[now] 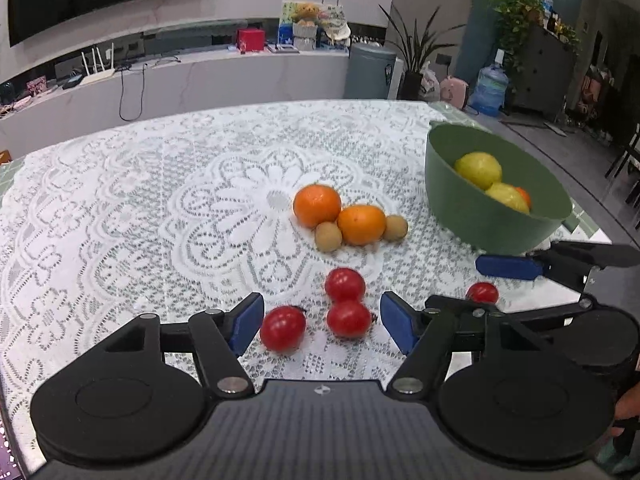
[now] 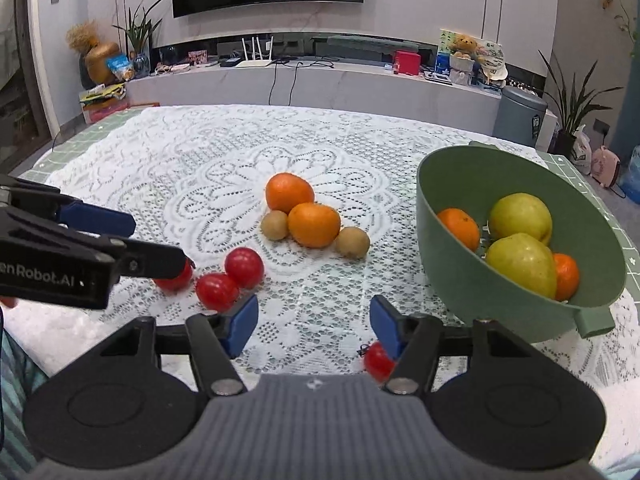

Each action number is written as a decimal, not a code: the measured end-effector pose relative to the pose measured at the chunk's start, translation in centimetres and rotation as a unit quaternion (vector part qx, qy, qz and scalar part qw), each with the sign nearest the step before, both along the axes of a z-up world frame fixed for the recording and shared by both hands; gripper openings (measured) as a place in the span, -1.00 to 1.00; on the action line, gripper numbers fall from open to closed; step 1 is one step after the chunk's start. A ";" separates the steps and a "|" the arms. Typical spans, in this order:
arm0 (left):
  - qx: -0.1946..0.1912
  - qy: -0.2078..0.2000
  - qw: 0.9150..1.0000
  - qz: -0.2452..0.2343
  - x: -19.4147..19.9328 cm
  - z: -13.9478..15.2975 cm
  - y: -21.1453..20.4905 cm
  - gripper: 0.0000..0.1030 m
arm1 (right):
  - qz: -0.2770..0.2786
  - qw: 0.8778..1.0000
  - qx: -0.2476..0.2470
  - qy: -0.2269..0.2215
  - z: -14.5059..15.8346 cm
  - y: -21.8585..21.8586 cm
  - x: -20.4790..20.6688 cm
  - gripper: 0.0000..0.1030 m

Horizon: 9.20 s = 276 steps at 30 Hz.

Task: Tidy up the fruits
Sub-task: 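Move both tools down toward the two remaining oranges, then grasp an orange with the right tool while the left tool grasps the other orange, then carry both oranges over the green colander with both tools, then lower both oranges into the colander and open both tools, then withdraw both tools from the colander toward the cherry tomatoes, then grasp a red cherry tomato with the right tool while the left tool grasps another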

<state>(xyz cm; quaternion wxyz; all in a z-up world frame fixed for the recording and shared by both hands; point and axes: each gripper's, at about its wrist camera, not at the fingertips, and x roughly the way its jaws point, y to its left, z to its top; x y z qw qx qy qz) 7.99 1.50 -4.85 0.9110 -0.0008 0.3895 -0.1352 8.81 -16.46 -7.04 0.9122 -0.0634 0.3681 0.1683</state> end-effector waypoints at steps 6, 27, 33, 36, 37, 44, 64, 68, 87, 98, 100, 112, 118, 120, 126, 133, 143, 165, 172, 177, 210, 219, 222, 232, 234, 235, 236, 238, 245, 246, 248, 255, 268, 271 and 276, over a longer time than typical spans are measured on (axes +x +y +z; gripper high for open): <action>0.002 0.006 1.000 -0.006 0.2 -1.1 -0.3 0.47 | 0.006 1.000 -0.013 0.004 -0.8 0.1 0.3 0.06; -0.026 -0.001 1.000 0.004 5.0 -0.6 0.2 0.39 | 0.029 0.999 -0.018 -0.016 -1.2 1.8 5.2 -0.14; -0.039 0.003 0.999 -0.009 7.6 -0.5 0.2 0.37 | 0.071 0.996 -0.040 -0.025 -1.4 2.9 7.4 -0.14; -0.043 0.014 0.999 -0.013 8.8 -0.9 0.1 0.29 | 0.089 0.994 -0.056 -0.026 -1.6 3.4 8.3 -0.14; -0.046 0.017 0.999 -0.014 9.2 -1.0 0.1 0.28 | 0.093 0.994 -0.060 -0.026 -1.7 3.5 8.6 -0.14; -0.070 0.030 0.997 -0.016 11.3 -1.9 0.1 0.28 | 0.116 0.991 -0.068 -0.018 -2.3 4.0 10.0 -0.17; -0.130 0.076 0.989 0.000 15.0 -4.0 0.7 -0.01 | 0.142 0.985 -0.097 -0.030 -2.8 4.2 10.2 -0.19; -0.124 0.068 0.990 0.012 14.5 -3.5 0.7 -0.03 | 0.141 0.984 -0.100 -0.040 -2.4 4.2 9.9 -0.20; -0.120 -0.003 0.992 0.031 10.3 2.8 0.3 -0.03 | 0.079 0.993 -0.035 -0.084 4.3 1.1 6.0 -0.20; -0.116 -0.017 0.993 -0.020 8.3 4.8 -3.9 -0.03 | 0.004 0.996 -0.043 -0.082 6.6 -5.1 4.4 -0.19; -0.114 -0.017 0.993 -0.029 8.2 5.0 -4.8 -0.03 | -0.009 0.996 -0.044 -0.078 6.8 -6.4 4.2 -0.19; -0.087 -0.007 0.991 -0.100 8.6 4.8 -10.6 -0.03 | -0.049 0.996 -0.058 -0.042 6.4 -11.2 4.6 -0.20; -0.068 0.006 0.989 -0.128 9.1 4.0 -12.6 -0.03 | -0.058 0.996 -0.071 -0.019 5.6 -12.0 5.2 -0.20; -0.062 0.013 0.989 -0.135 9.4 3.6 -13.2 -0.03 | -0.058 0.995 -0.079 -0.013 5.4 -12.2 5.4 -0.20; -0.048 0.030 0.987 -0.152 9.8 2.7 -14.3 -0.03 | -0.046 0.993 -0.106 0.008 4.6 -12.7 6.4 -0.20; -0.038 0.045 0.983 -0.173 10.3 2.0 -15.2 -0.03 | -0.029 0.990 -0.130 0.035 3.7 -13.0 7.6 -0.20; -0.028 0.064 0.978 -0.194 10.9 0.9 -16.5 -0.03 | -0.012 0.986 -0.155 0.051 3.1 -13.1 8.6 -0.19; 0.069 0.065 0.972 -0.217 10.8 0.6 -18.3 0.10 | 0.004 0.981 -0.179 0.080 3.1 -13.0 9.7 -0.18; 0.056 0.062 0.972 -0.218 10.8 1.0 -18.1 0.23 | 0.003 0.981 -0.178 0.077 3.3 -12.9 9.7 -0.16; 0.055 0.058 0.974 -0.213 10.6 1.5 -17.9 0.27 | 0.004 0.982 -0.179 0.067 3.9 -12.8 9.5 -0.04; 0.040 -0.009 0.992 -0.119 4.2 5.7 -10.3 0.30 | -0.091 0.995 -0.003 -0.044 6.6 -8.6 0.5 0.40; 0.037 -0.003 0.994 -0.101 1.6 4.9 -7.5 0.30 | -0.084 0.996 0.008 -0.039 4.6 -6.6 -1.6 0.40; 0.030 0.002 0.995 -0.090 0.8 4.3 -6.4 0.30 | -0.081 0.996 0.004 -0.025 3.6 -6.0 -2.0 0.40; 0.000 0.009 0.999 -0.051 -1.1 2.4 -3.3 0.30 | -0.075 0.997 -0.013 0.010 0.8 -5.3 -2.4 0.39; 0.001 0.001 0.999 -0.042 -1.5 2.0 -2.9 0.30 | -0.078 0.997 -0.014 0.016 0.3 -5.3 -2.4 0.36; 0.003 -0.004 0.999 -0.037 -1.7 1.8 -2.7 0.30 | -0.079 0.997 -0.014 0.019 0.1 -5.3 -2.4 0.35; 0.004 -0.007 0.999 -0.033 -1.8 1.6 -2.5 0.30 | -0.081 0.996 -0.014 0.022 -0.1 -5.4 -2.3 0.30; 0.001 -0.010 1.000 -0.023 -2.2 1.1 -2.1 0.30 | -0.083 0.996 -0.010 0.025 -0.5 -5.6 -2.1 0.30; 0.004 -0.006 1.000 -0.003 -2.7 -0.7 -1.0 0.30 | -0.073 0.997 -0.002 0.028 -1.4 -5.2 -1.5 0.05; 0.006 -0.006 1.000 -0.001 -2.7 -0.9 -0.9 0.30 | -0.070 0.997 -0.001 0.027 -1.5 -5.1 -1.5 0.05; 0.008 -0.007 1.000 0.004 -2.6 -1.2 -0.8 0.30 | -0.065 0.998 -0.001 0.023 -1.5 -4.9 -1.4 0.01; 0.001 -0.020 1.000 0.003 -2.2 -1.7 -1.1 0.29 | -0.057 0.998 -0.007 0.016 -2.0 -4.1 -0.7 -0.09; 0.018 -0.002 1.000 -0.007 -0.3 -3.4 -3.3 0.10 | -0.057 0.998 -0.005 0.029 -3.0 -4.0 0.3 -0.18; 0.019 0.001 1.000 -0.007 0.1 -3.6 -3.4 0.04 | -0.052 0.998 -0.006 0.029 -3.2 -3.8 0.5 -0.22; 0.017 0.005 1.000 -0.009 0.4 -3.9 -3.4 -0.10 | -0.039 0.999 -0.011 0.025 -3.3 -3.4 0.5 -0.36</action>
